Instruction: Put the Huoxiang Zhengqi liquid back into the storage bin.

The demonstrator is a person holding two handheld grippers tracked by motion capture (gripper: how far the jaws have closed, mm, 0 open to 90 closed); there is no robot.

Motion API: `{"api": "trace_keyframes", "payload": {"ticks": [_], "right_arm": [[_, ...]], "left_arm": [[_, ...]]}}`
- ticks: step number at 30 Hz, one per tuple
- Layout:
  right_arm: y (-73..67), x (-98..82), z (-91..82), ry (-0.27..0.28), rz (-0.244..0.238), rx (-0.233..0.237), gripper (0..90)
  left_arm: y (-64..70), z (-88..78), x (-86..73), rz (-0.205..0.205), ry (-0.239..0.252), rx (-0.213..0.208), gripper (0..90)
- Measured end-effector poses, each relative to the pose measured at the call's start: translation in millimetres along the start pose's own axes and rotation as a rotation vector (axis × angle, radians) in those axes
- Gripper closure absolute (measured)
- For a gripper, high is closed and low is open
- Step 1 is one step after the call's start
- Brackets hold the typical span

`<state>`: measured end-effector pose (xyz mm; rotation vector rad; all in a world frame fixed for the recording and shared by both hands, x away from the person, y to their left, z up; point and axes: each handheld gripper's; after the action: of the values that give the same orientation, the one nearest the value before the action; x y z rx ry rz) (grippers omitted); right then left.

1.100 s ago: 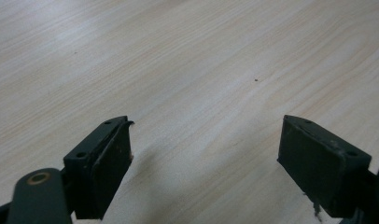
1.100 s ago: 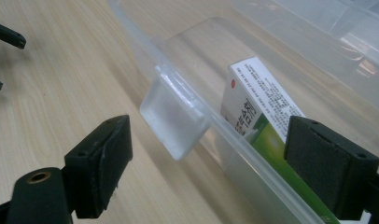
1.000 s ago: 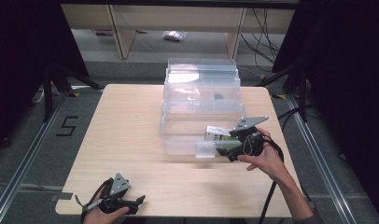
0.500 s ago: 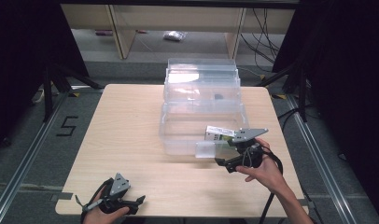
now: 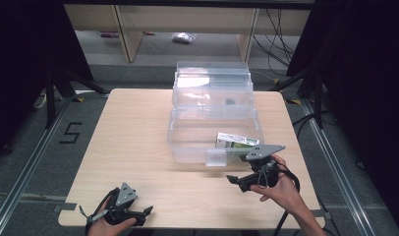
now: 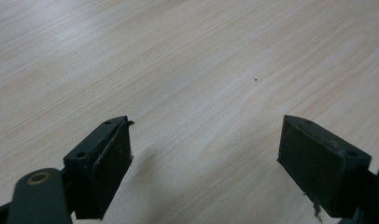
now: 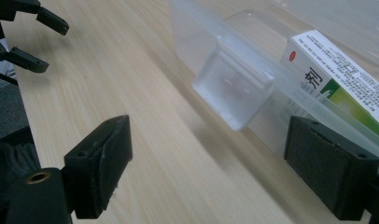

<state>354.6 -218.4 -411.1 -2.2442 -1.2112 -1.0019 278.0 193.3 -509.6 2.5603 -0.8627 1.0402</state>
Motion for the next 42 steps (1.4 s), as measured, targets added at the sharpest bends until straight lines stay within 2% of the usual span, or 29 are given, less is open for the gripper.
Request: {"api": "trace_keyframes", "payload": {"ticks": [3, 4, 5, 7, 8, 9, 10, 12, 14, 16, 17, 21, 23, 27, 30, 31, 33, 36, 37, 39, 41, 42], "right_arm": [[-3.5, -2.7, -1.5, -0.005, 0.018, -0.006, 16.2], [-3.6, -3.6, -1.0, 0.003, 0.006, -0.011, 16.2], [-4.6, -4.3, -1.3, -0.006, 0.013, 0.004, 16.2], [-6.3, -6.3, -1.8, -0.002, 0.015, -0.006, 16.2], [-7.3, -7.3, -1.5, -0.006, 0.016, 0.007, 16.2], [-6.9, -8.6, -1.5, -0.001, 0.004, -0.007, 16.2], [-8.2, -9.8, -1.5, -0.006, 0.014, 0.002, 16.2], [-8.5, -12.6, -0.8, -0.006, 0.000, 0.007, 16.2], [-10.7, -15.9, -0.8, -0.019, 0.034, 0.008, 16.2], [-9.8, -19.5, -0.3, -0.010, 0.015, 0.009, 16.2], [-11.1, -21.5, 0.5, -0.013, 0.031, 0.012, 16.2], [-8.7, -30.0, 2.6, -0.026, 0.025, 0.011, 16.3], [-8.9, -34.4, 3.9, -0.039, 0.042, 0.019, 16.4], [-8.3, -42.9, 5.9, -0.049, 0.046, 0.000, 16.4], [-7.7, -48.3, 7.1, -0.059, 0.049, 0.011, 16.4], [-8.8, -50.1, 5.9, -0.067, 0.073, 0.000, 16.4], [-8.6, -53.3, 6.2, -0.064, 0.063, -0.001, 16.4], [-8.4, -57.6, 5.4, -0.062, 0.081, 0.005, 16.4], [-7.9, -58.5, 5.1, -0.063, 0.070, 0.010, 16.4], [-11.2, -60.7, 3.3, -0.076, 0.106, 0.005, 16.5], [-9.0, -62.8, 3.6, -0.074, 0.077, 0.000, 16.9], [-10.4, -63.8, 3.6, -0.078, 0.094, 0.011, 17.0]], "left_arm": [[-0.1, 0.1, 0.0, -0.001, 0.000, 0.000, 16.6], [0.0, 0.1, 0.0, 0.000, 0.000, 0.001, 16.6], [0.0, 0.2, -0.1, 0.000, 0.001, 0.001, 16.6], [-0.3, -0.2, 0.1, -0.001, -0.002, -0.003, 16.6], [-0.2, -0.2, 0.1, -0.001, -0.001, -0.003, 16.6], [-0.2, -0.3, 0.1, 0.000, -0.002, -0.004, 16.6], [-0.2, -0.4, 0.1, 0.000, -0.002, -0.004, 16.6], [-0.3, -0.4, 0.2, 0.000, -0.002, -0.003, 16.6], [-0.1, -0.3, 0.2, 0.000, -0.002, -0.004, 16.6], [0.1, 0.3, -0.2, -0.001, 0.007, -0.004, 16.6], [0.0, 0.3, -0.1, -0.001, 0.007, -0.004, 16.6], [0.2, -0.5, 0.2, 0.000, 0.002, 0.000, 16.6], [0.3, -0.4, 0.2, 0.000, 0.004, 0.001, 16.6], [0.5, -0.3, 0.1, 0.002, 0.010, -0.005, 16.6], [0.8, 0.0, -0.1, -0.003, 0.011, -0.005, 16.6], [0.8, -0.2, 0.0, 0.001, 0.012, -0.005, 16.6], [0.8, 0.0, 0.1, -0.005, 0.011, -0.006, 16.6], [0.7, -0.6, 0.3, 0.004, 0.012, -0.004, 16.6], [0.7, -1.1, 0.4, 0.006, 0.010, -0.011, 16.6], [0.9, -0.9, 0.4, 0.004, 0.012, -0.011, 16.6], [1.0, -0.2, 0.2, 0.003, 0.014, -0.006, 16.6], [0.8, 0.3, 0.2, 0.003, 0.016, -0.008, 16.6]]}}
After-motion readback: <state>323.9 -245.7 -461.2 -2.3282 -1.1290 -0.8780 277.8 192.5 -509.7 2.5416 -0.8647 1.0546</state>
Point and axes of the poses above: each handheld gripper's, and its own axes: z roughly forward along the jaws, x roughly out of its top, y roughly to its right, and after that the axes turned 2 degrees about -z, right-handed
